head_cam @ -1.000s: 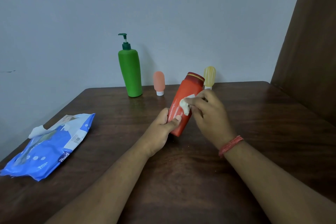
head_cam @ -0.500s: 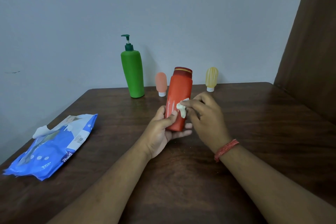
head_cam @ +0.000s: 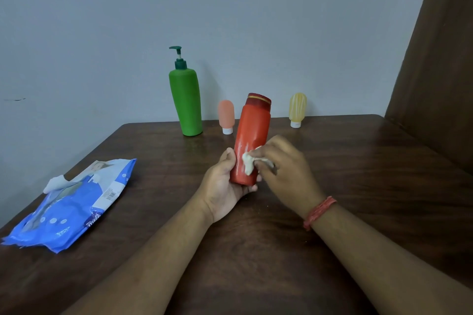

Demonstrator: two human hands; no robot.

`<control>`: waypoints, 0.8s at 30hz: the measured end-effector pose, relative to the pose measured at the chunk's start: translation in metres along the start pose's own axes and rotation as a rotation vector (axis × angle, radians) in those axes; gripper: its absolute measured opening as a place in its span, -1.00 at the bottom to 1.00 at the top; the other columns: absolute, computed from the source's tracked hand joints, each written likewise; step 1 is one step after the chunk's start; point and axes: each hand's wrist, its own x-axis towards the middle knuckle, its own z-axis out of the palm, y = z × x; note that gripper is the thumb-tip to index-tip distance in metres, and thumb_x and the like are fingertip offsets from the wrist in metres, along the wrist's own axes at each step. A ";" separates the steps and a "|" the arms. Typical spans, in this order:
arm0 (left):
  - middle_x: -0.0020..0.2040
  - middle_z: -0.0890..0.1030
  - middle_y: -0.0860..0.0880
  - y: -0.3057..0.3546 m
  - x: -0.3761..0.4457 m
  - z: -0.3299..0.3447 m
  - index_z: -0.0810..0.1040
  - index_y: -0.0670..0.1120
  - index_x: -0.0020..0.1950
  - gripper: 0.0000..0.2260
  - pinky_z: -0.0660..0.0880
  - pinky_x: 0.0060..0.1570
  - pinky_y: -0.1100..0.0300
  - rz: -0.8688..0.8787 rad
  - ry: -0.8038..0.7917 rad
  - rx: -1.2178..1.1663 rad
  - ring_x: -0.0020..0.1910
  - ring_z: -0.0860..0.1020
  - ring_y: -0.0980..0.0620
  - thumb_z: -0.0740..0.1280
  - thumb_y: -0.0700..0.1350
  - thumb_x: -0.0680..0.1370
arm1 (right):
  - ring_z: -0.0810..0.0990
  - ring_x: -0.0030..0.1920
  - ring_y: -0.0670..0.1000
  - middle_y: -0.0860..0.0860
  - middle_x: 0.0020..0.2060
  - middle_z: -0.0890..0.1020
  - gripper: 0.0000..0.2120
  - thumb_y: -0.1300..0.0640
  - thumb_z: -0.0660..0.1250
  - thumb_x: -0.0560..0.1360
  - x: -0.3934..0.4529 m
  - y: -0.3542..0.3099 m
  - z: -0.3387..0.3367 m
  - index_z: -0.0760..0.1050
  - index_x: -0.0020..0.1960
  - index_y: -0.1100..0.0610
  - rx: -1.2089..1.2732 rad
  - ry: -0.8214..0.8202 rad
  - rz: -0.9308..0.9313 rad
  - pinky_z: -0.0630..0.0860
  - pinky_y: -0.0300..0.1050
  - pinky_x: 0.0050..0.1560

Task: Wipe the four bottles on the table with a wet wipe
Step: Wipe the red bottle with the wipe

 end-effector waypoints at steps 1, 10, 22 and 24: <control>0.11 0.59 -0.21 0.001 0.000 -0.001 0.37 -0.15 0.44 -0.54 0.48 -0.15 0.05 0.001 -0.003 -0.014 -0.09 0.57 -0.11 0.10 0.11 0.66 | 0.54 -0.05 -0.10 -0.08 -0.05 0.49 -0.87 0.28 0.40 0.53 0.000 -0.002 0.002 0.65 0.05 0.15 -0.011 -0.034 -0.025 0.52 -0.26 -0.05; 0.28 0.49 -0.28 -0.002 -0.003 0.006 0.30 -0.10 0.22 -0.70 0.60 -0.07 0.04 0.024 -0.116 0.300 0.01 0.62 -0.13 0.22 0.05 0.60 | 0.55 -0.01 -0.10 -0.08 -0.03 0.52 -0.85 0.28 0.39 0.53 0.014 0.011 -0.019 0.62 0.01 0.06 0.088 0.354 0.261 0.54 -0.19 -0.07; 0.30 0.48 -0.19 -0.005 -0.001 0.003 0.30 -0.05 0.21 -0.70 0.55 -0.07 0.06 0.069 -0.062 0.311 0.09 0.54 -0.14 0.23 0.11 0.61 | 0.55 0.01 -0.07 -0.09 -0.03 0.51 -0.84 0.27 0.42 0.52 0.008 0.000 -0.013 0.67 0.07 0.12 0.021 0.199 0.132 0.50 -0.23 0.00; 0.17 0.55 -0.17 -0.004 -0.001 0.002 0.32 -0.05 0.16 -0.80 0.52 -0.12 0.05 0.094 -0.030 0.222 0.00 0.54 -0.10 0.23 0.04 0.66 | 0.53 -0.01 -0.13 -0.10 -0.04 0.51 -0.85 0.28 0.43 0.51 0.003 -0.003 -0.007 0.66 0.06 0.13 0.062 0.047 0.078 0.46 -0.30 0.00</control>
